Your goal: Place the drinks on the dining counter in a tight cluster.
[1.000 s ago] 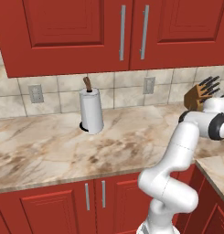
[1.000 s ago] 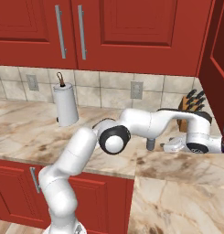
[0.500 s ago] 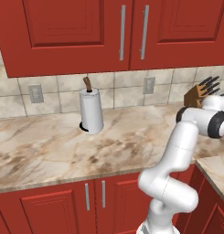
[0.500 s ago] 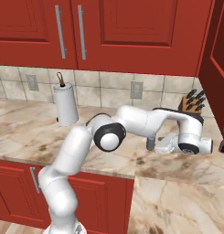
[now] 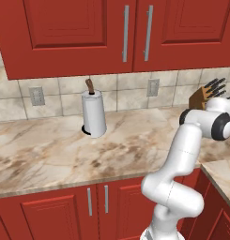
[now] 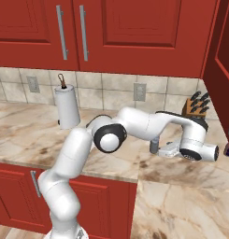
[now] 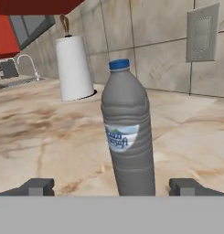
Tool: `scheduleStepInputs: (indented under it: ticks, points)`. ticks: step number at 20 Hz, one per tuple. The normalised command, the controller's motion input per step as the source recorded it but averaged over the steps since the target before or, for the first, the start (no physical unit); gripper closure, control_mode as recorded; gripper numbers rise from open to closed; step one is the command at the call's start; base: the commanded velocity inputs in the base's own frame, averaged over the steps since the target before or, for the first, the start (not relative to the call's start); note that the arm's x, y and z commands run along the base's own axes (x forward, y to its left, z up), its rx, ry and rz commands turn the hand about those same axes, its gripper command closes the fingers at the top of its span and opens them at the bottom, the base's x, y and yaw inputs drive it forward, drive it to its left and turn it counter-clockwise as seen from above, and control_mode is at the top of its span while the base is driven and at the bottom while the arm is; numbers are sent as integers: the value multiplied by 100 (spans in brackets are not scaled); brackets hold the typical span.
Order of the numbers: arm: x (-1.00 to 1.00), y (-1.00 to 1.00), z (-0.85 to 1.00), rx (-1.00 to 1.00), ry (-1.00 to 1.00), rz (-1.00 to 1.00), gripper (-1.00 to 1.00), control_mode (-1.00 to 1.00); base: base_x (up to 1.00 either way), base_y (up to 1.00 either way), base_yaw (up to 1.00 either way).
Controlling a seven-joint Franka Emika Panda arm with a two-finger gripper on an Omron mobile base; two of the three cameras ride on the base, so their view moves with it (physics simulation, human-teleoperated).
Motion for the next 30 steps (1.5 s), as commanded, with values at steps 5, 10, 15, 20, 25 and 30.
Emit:
scheduleStepInputs:
  ticks: [5,10,15,20,25,30]
  points:
    - [23,0,0,0,0,-13,-100,-100,0,0,0]
    - [-3,11,0,0,0,0,-100,-100,0,0,0]
    - [-11,11,0,0,0,0,-100,-100,0,0,0]
    - [1,12,0,0,0,0,-100,-100,0,0,0]
    - [11,9,0,0,0,0,-100,-100,0,0,0]
    - [8,12,0,0,0,0,-100,-100,0,0,0]
